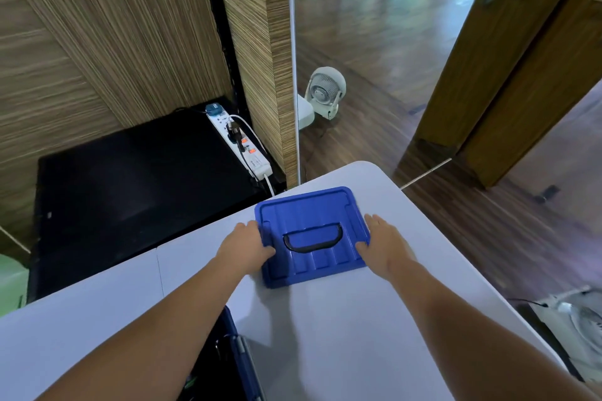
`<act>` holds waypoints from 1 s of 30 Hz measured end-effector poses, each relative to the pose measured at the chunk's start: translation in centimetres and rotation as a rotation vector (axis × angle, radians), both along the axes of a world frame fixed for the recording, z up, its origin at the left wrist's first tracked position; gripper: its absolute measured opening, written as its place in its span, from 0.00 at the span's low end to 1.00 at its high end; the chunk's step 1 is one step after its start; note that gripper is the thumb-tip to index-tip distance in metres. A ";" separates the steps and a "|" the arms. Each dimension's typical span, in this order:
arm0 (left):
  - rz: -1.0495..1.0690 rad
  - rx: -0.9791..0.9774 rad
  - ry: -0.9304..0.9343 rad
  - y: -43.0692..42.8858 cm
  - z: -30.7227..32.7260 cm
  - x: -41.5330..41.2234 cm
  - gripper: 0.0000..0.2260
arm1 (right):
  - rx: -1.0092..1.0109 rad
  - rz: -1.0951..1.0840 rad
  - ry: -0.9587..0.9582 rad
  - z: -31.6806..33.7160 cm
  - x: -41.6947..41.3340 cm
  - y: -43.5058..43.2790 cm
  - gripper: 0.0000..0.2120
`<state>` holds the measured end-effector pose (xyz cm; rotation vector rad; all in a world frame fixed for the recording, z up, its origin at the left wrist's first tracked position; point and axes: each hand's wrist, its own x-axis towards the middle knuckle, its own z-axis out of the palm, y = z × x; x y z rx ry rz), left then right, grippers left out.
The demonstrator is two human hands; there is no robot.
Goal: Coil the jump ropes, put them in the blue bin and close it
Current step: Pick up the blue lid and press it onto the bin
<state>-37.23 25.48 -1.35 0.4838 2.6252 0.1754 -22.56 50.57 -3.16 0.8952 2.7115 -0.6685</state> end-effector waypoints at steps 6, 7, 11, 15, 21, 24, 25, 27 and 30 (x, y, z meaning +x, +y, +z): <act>0.077 0.032 -0.090 2.0 0.0 1.1 0.17 | -0.091 0.000 0.025 0.6 -0.6 -1.6 0.35; 0.091 0.044 -0.090 2.2 0.1 1.3 0.17 | -0.113 -0.017 0.022 0.7 -0.7 -1.9 0.35; 0.127 0.092 -0.074 2.4 0.8 2.0 0.16 | -0.199 -0.122 0.056 1.2 -0.7 -2.0 0.34; 0.107 0.127 -0.010 1.8 2.6 2.7 0.11 | -0.263 -0.149 0.126 2.3 -0.5 -1.8 0.20; 0.179 0.267 0.143 -0.4 6.4 3.8 0.07 | -0.260 -0.071 0.243 7.6 -0.2 -2.3 0.10; 0.232 0.340 0.211 -2.0 8.7 4.4 0.06 | -0.232 -0.012 0.298 10.7 -0.6 -2.7 0.10; 0.243 0.358 0.234 -2.6 9.6 4.6 0.06 | -0.217 0.009 0.319 11.8 -0.7 -2.9 0.10; 0.255 0.374 0.281 -3.9 11.2 5.0 0.06 | -0.194 0.069 0.358 13.7 -0.9 -3.6 0.09; 0.303 0.419 0.336 -6.4 13.6 6.0 0.05 | -0.196 0.119 0.398 16.9 -0.7 -5.9 0.10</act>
